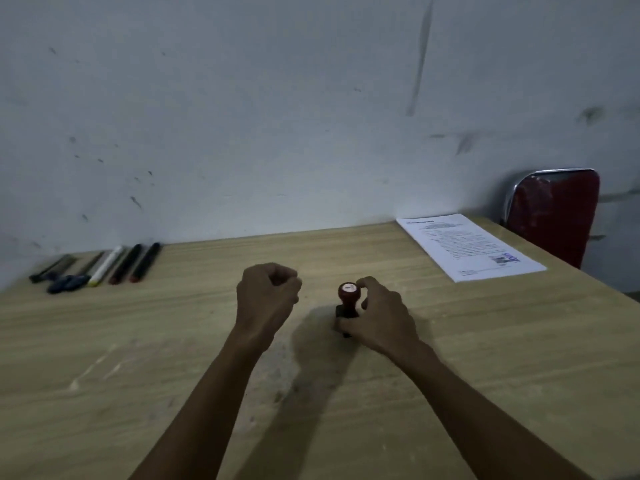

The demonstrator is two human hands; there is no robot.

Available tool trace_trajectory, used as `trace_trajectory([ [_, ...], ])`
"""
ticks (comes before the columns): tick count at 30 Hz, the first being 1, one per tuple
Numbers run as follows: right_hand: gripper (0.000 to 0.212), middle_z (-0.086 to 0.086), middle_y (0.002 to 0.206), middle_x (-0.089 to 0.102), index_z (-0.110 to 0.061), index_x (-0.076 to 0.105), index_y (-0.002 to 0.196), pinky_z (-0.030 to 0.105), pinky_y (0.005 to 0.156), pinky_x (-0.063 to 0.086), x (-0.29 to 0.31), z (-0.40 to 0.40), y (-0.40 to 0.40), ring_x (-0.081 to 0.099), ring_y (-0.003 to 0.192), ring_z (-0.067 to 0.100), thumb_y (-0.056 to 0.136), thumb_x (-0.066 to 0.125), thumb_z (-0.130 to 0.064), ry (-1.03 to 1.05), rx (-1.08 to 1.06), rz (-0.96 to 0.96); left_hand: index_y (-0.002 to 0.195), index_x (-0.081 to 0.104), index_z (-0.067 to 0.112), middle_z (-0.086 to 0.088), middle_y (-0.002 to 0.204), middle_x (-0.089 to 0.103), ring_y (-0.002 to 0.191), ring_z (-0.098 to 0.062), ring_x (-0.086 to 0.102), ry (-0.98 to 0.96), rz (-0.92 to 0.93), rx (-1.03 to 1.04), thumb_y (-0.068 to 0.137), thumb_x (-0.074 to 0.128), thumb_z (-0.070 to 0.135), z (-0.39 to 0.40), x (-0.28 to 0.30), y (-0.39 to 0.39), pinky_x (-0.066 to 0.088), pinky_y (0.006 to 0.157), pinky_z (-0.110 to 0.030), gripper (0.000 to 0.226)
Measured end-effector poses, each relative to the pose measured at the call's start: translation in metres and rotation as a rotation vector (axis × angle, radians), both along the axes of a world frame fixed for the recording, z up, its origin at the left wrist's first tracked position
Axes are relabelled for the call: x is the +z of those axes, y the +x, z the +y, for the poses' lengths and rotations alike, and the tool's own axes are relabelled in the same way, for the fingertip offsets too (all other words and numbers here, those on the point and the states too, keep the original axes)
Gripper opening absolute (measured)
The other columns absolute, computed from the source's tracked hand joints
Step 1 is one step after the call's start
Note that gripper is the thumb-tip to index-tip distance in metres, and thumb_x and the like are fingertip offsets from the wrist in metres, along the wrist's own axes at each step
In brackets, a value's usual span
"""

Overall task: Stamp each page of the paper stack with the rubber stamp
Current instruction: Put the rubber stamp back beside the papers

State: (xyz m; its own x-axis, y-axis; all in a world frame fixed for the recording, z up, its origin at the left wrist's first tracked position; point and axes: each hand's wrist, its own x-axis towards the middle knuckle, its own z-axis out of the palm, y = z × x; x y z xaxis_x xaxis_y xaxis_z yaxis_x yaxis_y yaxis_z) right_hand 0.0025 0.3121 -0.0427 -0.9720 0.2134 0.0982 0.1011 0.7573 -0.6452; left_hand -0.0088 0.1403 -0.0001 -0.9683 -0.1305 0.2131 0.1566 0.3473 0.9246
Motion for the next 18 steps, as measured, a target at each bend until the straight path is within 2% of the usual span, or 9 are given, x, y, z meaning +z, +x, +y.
trace_trajectory([
  [3, 0.074, -0.002, 0.11, 0.065, -0.026, 0.053, 0.123, 0.035, 0.077, 0.054, -0.007, -0.012, -0.002, 0.063, 0.096, 0.021, 0.061, 0.085, -0.05, 0.016, -0.055, 0.006, 0.094, 0.07, 0.006, -0.01, 0.083, 0.07, 0.074, -0.022, 0.069, -0.002, -0.046, 0.012, 0.087, 0.065, 0.006, -0.013, -0.014, -0.001, 0.045, 0.056, -0.023, 0.009],
  [8, 0.049, 0.005, 0.106, 0.065, -0.017, 0.059, 0.114, 0.028, 0.07, 0.046, -0.015, -0.025, -0.005, 0.063, 0.096, 0.026, 0.072, 0.078, -0.036, 0.027, -0.151, 0.043, 0.091, 0.07, 0.007, -0.007, 0.08, 0.07, 0.07, -0.019, 0.069, -0.012, -0.099, 0.008, 0.086, 0.066, 0.009, -0.021, -0.035, -0.004, 0.046, 0.055, -0.023, 0.006],
  [13, 0.039, 0.006, 0.093, 0.071, -0.013, 0.071, 0.097, 0.025, 0.067, 0.046, -0.019, -0.024, -0.009, 0.067, 0.087, 0.024, 0.065, 0.082, -0.033, -0.048, -0.201, 0.08, 0.101, 0.068, 0.011, -0.003, 0.085, 0.069, 0.073, -0.014, 0.069, -0.045, -0.145, -0.059, 0.086, 0.068, 0.015, -0.02, -0.048, -0.006, 0.053, 0.063, -0.024, 0.015],
  [15, 0.031, 0.003, 0.08, 0.072, -0.013, 0.074, 0.086, 0.024, 0.062, 0.047, -0.014, -0.022, -0.009, 0.069, 0.078, 0.019, 0.061, 0.086, -0.026, -0.169, -0.21, 0.089, 0.107, 0.067, 0.016, 0.0, 0.09, 0.068, 0.079, -0.014, 0.068, -0.077, -0.145, -0.124, 0.083, 0.072, 0.02, -0.021, -0.051, -0.007, 0.054, 0.067, -0.025, 0.025],
  [18, 0.028, 0.007, 0.075, 0.073, -0.007, 0.073, 0.083, 0.027, 0.055, 0.053, -0.005, -0.02, -0.005, 0.071, 0.069, 0.016, 0.06, 0.089, -0.009, -0.646, -0.132, 0.042, 0.124, 0.058, 0.025, 0.007, 0.11, 0.063, 0.088, -0.01, 0.066, -0.115, -0.119, -0.294, 0.075, 0.08, 0.029, -0.023, -0.048, -0.004, 0.055, 0.071, -0.022, 0.054],
])
